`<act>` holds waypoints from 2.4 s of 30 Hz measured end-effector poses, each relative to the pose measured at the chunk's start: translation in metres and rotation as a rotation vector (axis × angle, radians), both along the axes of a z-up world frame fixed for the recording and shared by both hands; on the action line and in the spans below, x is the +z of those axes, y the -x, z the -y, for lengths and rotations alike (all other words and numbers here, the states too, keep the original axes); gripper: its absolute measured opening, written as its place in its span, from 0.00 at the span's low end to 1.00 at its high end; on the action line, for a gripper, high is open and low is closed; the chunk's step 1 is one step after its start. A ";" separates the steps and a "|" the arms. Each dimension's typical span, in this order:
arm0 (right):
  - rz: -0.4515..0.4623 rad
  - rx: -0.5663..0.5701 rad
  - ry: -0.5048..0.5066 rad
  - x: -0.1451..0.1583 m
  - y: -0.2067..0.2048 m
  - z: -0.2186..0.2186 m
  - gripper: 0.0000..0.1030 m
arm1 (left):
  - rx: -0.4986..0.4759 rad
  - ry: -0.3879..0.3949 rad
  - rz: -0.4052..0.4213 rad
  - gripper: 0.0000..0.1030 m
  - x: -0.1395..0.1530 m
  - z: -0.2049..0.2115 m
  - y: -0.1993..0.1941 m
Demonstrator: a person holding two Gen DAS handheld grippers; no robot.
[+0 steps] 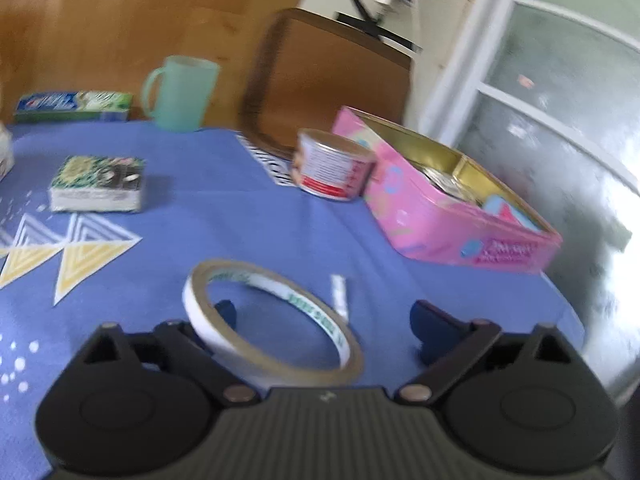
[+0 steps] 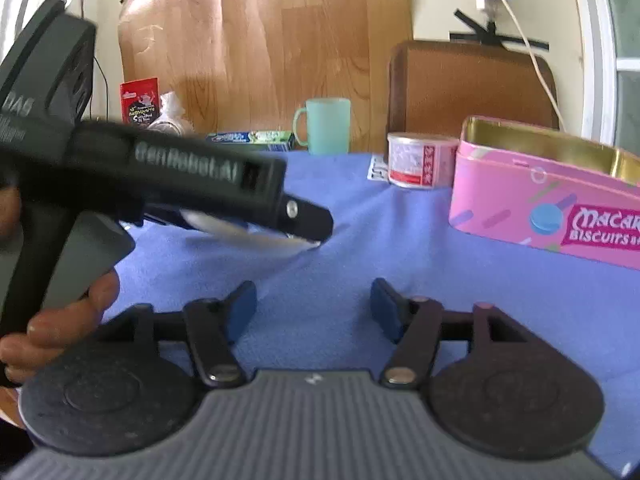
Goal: Organize soft objects
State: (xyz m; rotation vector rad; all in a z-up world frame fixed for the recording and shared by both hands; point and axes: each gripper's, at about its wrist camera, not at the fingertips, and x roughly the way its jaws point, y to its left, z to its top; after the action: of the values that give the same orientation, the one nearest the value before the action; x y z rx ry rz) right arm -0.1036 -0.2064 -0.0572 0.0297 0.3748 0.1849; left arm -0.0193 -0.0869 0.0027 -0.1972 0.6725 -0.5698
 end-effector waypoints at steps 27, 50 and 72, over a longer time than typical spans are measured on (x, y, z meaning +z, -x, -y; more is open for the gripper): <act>0.046 -0.012 -0.014 -0.005 0.012 -0.007 0.74 | 0.175 0.251 -0.043 1.00 -0.008 -0.049 -0.008; 0.040 -0.003 -0.008 -0.004 0.011 -0.009 0.77 | 0.173 0.245 -0.041 1.00 -0.008 -0.050 -0.009; 0.040 -0.002 -0.008 -0.004 0.011 -0.010 0.77 | 0.172 0.250 -0.043 1.00 -0.009 -0.052 -0.009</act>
State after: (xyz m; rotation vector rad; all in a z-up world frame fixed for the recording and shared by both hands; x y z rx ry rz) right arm -0.1148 -0.1968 -0.0610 0.0345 0.3337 0.1849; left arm -0.0100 -0.0352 -0.0061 -0.4976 0.6177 -0.4837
